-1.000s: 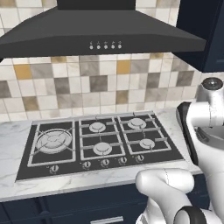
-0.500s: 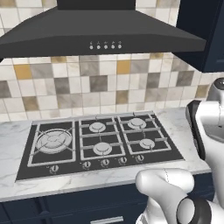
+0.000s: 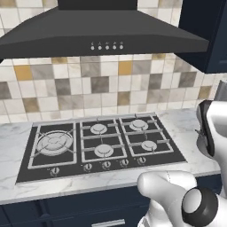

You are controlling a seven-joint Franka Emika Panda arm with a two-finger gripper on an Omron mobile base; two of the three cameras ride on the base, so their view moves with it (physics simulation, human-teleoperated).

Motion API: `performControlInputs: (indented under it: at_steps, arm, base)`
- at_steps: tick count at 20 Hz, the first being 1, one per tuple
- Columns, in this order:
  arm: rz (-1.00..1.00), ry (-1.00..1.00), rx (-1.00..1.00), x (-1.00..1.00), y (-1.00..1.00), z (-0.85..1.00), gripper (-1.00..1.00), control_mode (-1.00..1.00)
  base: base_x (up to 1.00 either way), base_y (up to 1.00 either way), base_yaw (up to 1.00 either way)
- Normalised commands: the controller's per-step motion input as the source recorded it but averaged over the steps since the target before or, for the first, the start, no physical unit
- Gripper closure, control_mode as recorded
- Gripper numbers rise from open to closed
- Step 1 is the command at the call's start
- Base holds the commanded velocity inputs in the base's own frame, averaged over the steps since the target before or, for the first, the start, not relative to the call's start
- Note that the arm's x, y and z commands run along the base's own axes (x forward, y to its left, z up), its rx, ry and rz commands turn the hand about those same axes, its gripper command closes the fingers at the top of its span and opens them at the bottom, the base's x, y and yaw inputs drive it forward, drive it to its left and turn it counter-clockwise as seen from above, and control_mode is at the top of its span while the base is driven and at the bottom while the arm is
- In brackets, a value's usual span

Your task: Turn on the sink faucet. Then move the broccoli from the counter to the sink. Turn off the sink. Move the vegetable from the sink to the pot next to the stove. Finally move the pot to the front left burner.

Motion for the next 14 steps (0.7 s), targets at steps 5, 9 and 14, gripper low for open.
performControlInputs:
  at_steps: [5, 9, 14]
  arm:
    - [0.00, 0.00, 0.00, 0.00, -0.33, 0.00, 1.00, -1.00]
    - [0.00, 0.00, 0.00, 0.00, -0.32, 0.00, 1.00, -1.00]
    - [0.00, 0.00, 0.00, 0.00, -0.22, 0.00, 1.00, -1.00]
  base:
    - [0.00, 0.00, 0.00]
    - [0.00, 0.00, 0.00]
    - [0.00, 0.00, 0.00]
